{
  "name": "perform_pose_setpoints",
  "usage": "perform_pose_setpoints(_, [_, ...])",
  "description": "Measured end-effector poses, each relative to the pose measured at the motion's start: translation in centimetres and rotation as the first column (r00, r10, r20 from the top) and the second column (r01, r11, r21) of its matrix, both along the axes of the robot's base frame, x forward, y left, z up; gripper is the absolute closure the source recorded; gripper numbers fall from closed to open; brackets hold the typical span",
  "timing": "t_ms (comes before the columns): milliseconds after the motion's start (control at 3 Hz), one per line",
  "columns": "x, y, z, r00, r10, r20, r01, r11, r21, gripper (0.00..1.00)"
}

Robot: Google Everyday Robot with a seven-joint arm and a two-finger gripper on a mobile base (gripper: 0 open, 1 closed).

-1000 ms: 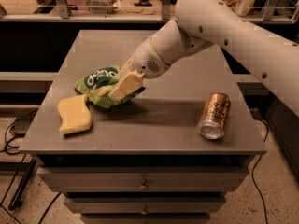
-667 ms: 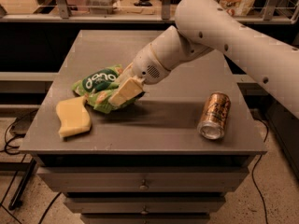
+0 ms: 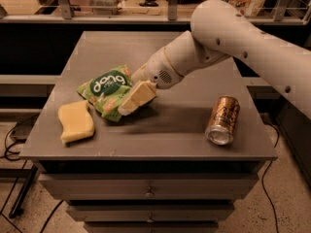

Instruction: Move green rice chip bag near sponge

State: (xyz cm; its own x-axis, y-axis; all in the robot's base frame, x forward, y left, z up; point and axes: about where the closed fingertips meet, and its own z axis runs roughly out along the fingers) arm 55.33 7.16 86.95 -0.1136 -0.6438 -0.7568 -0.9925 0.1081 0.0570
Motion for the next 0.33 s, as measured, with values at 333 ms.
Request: perform_pose_setpoints(333, [0.05,-0.02,0.01,1.0,-0.003,0.001,0.003,1.0,0.001,0.0])
